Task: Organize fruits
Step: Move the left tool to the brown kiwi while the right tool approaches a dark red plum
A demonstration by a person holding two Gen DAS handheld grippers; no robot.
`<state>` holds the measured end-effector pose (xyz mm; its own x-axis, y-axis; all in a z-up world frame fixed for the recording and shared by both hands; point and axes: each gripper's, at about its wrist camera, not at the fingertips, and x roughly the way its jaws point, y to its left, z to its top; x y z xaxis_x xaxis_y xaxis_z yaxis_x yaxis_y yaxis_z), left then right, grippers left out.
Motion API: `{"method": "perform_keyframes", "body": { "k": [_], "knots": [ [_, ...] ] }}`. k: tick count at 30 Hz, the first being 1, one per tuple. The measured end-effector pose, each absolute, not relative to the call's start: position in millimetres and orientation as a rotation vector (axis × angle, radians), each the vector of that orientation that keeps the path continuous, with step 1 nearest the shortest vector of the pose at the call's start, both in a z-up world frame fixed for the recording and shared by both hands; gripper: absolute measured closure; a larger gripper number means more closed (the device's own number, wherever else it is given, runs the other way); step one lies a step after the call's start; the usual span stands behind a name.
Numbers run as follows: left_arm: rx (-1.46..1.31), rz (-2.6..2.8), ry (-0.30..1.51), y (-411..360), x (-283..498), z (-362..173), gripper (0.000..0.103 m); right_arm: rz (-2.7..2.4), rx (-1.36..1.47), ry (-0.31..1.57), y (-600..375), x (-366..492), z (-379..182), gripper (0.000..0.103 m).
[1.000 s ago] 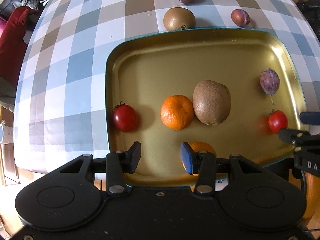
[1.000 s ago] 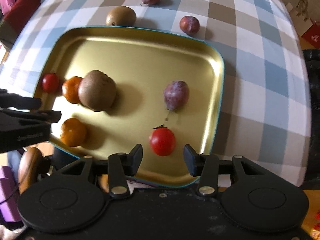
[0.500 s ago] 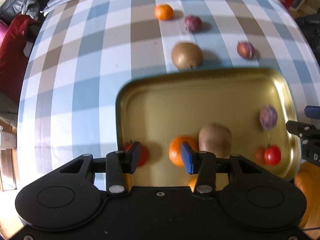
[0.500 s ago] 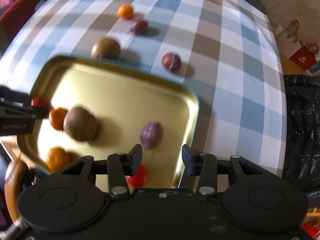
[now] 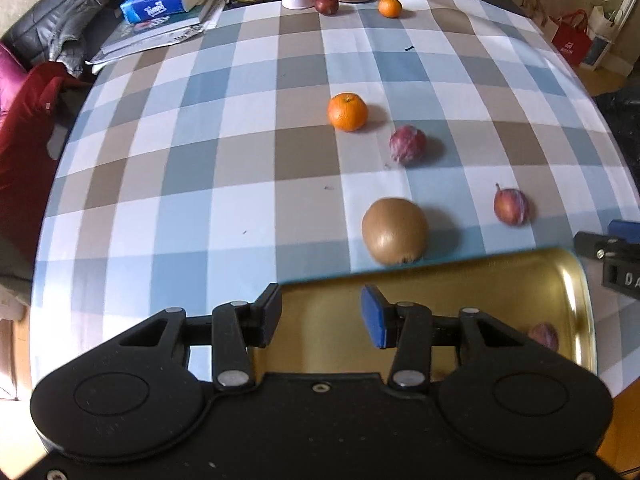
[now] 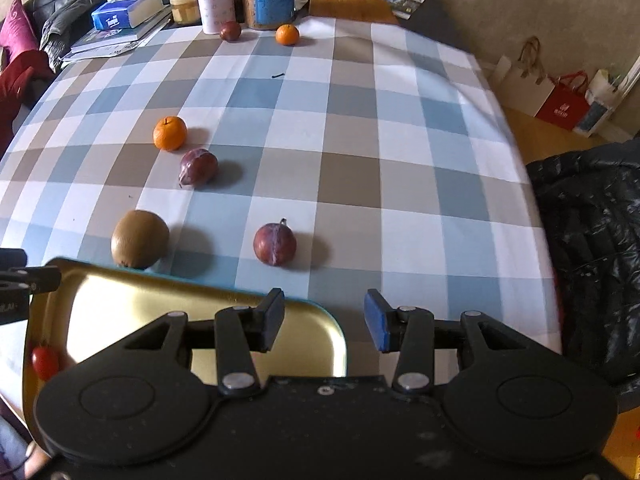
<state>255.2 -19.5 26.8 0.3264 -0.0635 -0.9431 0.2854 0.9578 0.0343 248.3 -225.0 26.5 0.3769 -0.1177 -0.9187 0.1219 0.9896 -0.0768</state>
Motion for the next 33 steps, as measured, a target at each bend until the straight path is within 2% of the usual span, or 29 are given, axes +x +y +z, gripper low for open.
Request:
{"method": "perform_keyframes", "body": {
  "k": [4,13,24,26,33],
  "knots": [
    [0.180,-0.262,1.235,-26,269,19,0.050,-0.145,0.056,1.186,-229,263,17,0.063],
    [0.188,-0.334,1.219,-47,284,8,0.050,-0.109,0.259,1.207,-247,285,0,0.063],
    [0.169,-0.374,1.242,-63,291,-4,0.049,-0.094,0.348,1.228,-261,295,-19,0.063],
    [0.184,-0.368,1.245,-67,291,-9,0.044,-0.098,0.355,1.223,-264,293,-20,0.063],
    [0.202,-0.340,1.264,-70,296,-30,0.041,-0.117,0.405,1.206,-269,289,-23,0.063]
  ]
}}
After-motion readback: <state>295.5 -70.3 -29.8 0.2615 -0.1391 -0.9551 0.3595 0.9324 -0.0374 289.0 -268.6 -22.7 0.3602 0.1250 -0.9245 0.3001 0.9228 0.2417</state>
